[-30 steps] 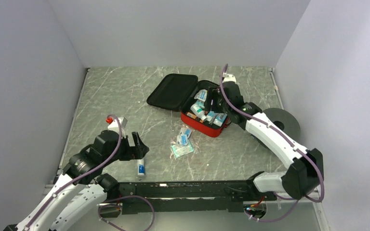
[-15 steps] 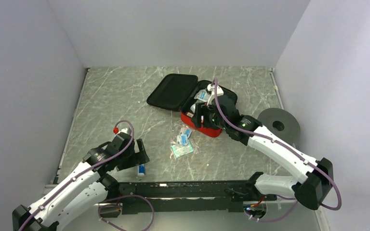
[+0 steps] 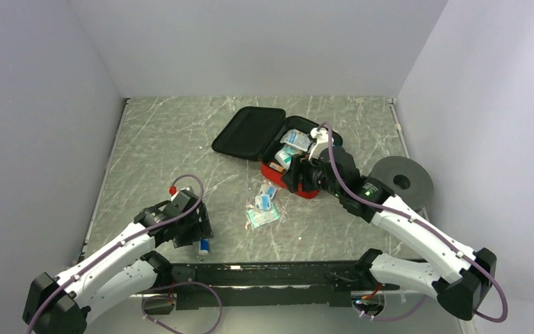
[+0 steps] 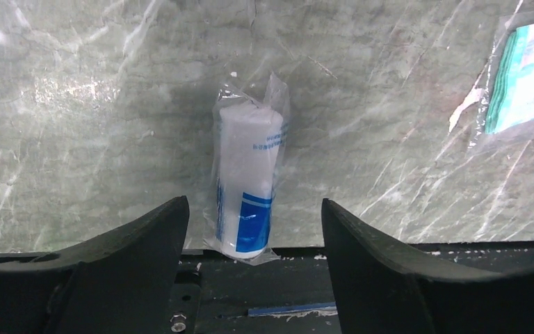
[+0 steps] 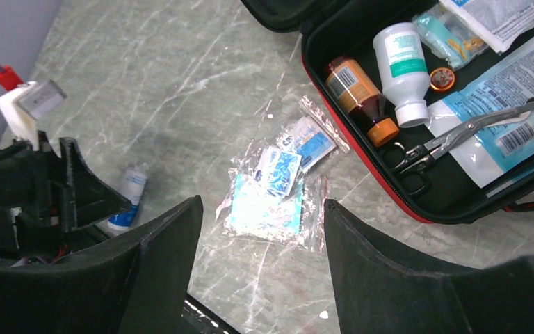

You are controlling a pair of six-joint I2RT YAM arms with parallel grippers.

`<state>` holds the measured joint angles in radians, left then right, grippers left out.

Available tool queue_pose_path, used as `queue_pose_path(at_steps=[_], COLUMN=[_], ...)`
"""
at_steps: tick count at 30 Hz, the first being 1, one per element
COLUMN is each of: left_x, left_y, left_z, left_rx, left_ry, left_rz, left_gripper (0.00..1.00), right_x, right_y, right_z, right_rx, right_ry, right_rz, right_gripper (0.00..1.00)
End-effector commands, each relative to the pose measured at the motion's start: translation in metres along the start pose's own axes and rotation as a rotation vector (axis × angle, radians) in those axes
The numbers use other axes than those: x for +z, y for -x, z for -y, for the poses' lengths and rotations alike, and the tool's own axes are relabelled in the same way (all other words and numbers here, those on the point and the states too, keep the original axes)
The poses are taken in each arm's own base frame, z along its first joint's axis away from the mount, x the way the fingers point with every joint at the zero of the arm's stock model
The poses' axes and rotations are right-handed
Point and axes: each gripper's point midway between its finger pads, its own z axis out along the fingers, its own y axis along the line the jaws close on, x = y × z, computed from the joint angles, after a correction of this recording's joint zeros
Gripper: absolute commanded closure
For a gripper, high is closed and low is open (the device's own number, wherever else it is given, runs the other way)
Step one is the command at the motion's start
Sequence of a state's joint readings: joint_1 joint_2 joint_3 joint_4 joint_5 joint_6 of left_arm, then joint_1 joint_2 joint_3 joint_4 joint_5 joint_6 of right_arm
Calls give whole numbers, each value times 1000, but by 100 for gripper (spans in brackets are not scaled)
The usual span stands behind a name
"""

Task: Organize the medicine kit
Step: Pick up the medical item at the center of the board.

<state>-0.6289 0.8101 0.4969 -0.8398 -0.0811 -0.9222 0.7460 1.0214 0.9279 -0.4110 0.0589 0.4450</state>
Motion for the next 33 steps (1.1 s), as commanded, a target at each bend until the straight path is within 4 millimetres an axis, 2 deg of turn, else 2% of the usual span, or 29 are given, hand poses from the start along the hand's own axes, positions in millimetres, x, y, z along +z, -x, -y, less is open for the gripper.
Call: queue_pose_path(at_steps=[1, 10, 17, 21, 25, 33], left_x=[4, 14, 19, 15, 4, -32], left_y=[9, 8, 8, 12, 22, 52], left_z=[8, 7, 9, 19, 36, 78], left_rx=[4, 31, 52, 66, 92, 146], left_ry=[-10, 21, 21, -9, -66, -190], left_rz=[26, 1, -14, -14, 3, 62], left_gripper=[28, 49, 75, 88, 93, 94], right_x=[-11, -23, -27, -29, -32, -35], right_y=[3, 6, 5, 6, 5, 2], right_z=[1, 3, 3, 4, 5, 12], right_rx=[2, 6, 12, 15, 16, 21], right_ry=[1, -5, 2, -1, -2, -24], right_rz=[28, 55, 61, 69, 72, 82], right_gripper=[33, 33, 33, 33, 33, 32])
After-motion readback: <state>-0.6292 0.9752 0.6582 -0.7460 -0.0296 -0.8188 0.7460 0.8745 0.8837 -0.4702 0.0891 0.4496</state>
